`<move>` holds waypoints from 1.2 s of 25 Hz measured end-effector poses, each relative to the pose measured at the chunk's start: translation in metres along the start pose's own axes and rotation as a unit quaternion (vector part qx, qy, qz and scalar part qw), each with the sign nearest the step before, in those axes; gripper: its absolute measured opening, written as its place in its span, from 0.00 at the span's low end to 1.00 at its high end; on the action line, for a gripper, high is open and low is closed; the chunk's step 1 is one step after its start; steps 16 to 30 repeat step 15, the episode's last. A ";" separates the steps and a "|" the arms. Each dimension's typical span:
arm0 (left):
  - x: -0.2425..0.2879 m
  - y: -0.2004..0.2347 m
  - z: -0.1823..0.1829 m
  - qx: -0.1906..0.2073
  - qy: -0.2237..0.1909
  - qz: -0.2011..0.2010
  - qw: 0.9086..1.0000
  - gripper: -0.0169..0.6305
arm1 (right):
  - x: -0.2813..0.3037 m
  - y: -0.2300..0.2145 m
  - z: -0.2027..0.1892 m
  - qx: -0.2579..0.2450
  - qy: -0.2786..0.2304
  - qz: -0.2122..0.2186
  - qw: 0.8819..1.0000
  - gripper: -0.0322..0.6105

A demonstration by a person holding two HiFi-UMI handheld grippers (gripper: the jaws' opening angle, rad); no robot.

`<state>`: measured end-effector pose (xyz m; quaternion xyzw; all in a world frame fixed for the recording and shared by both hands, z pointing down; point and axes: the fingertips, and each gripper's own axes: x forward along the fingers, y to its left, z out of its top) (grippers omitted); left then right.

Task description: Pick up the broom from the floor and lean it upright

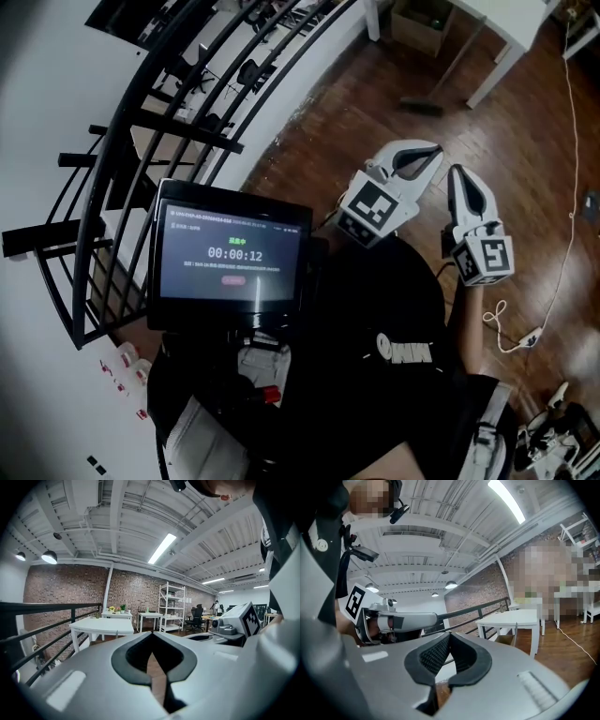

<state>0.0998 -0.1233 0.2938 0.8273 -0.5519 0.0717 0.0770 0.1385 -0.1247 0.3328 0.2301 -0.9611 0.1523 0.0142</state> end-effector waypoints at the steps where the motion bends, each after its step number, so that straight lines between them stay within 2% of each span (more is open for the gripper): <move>1: 0.000 0.000 0.000 -0.002 0.000 0.001 1.000 0.05 | 0.000 0.000 0.000 0.000 0.002 0.000 1.000 0.04; 5: 0.001 0.004 0.002 -0.010 -0.010 0.011 1.000 0.05 | 0.003 -0.002 0.003 -0.004 0.004 0.005 1.000 0.04; 15: -0.003 0.007 -0.004 -0.019 -0.004 0.016 1.000 0.05 | 0.012 0.009 0.002 -0.010 0.006 0.029 1.000 0.04; 30: -0.003 0.007 -0.004 -0.019 -0.004 0.016 1.000 0.05 | 0.012 0.009 0.002 -0.010 0.006 0.029 1.000 0.04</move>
